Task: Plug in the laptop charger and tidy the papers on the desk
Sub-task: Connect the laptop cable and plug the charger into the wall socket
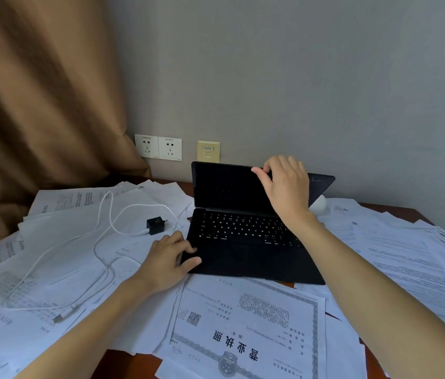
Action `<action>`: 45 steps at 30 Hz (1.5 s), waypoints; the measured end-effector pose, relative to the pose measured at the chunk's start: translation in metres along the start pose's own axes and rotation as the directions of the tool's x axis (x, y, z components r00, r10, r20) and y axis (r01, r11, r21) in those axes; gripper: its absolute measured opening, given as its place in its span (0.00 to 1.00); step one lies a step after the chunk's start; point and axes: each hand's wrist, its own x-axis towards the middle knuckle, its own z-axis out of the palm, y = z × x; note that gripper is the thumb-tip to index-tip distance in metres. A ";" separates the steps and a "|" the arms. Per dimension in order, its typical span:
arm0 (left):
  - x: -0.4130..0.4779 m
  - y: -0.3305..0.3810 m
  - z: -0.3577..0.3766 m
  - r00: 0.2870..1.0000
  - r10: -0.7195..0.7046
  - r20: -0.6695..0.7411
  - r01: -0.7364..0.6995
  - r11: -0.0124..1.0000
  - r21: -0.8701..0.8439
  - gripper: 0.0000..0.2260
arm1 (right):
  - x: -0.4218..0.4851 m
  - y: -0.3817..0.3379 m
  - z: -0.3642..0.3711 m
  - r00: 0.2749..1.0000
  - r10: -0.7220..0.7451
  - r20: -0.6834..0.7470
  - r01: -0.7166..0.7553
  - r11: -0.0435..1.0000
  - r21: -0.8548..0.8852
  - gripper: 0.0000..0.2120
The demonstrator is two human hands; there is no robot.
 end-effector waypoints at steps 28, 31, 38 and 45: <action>0.050 0.005 -0.018 0.986 -0.060 0.159 0.032 0.984 0.175 0.24 | -0.015 0.030 0.069 0.788 0.050 0.614 -0.037 0.999 -0.034 0.45; 0.046 0.002 -0.018 0.985 -0.050 0.165 0.024 0.988 0.154 0.25 | -0.015 0.032 0.076 0.765 0.047 0.642 -0.047 0.999 -0.018 0.46; 0.039 -0.002 -0.015 0.991 -0.029 0.131 0.013 0.993 0.121 0.24 | -0.007 0.035 0.084 0.714 0.053 0.698 -0.049 0.998 -0.026 0.46; 0.035 -0.006 -0.012 0.995 0.010 0.099 -0.018 0.996 0.087 0.22 | -0.004 0.034 0.081 0.710 0.053 0.703 -0.078 0.997 0.004 0.43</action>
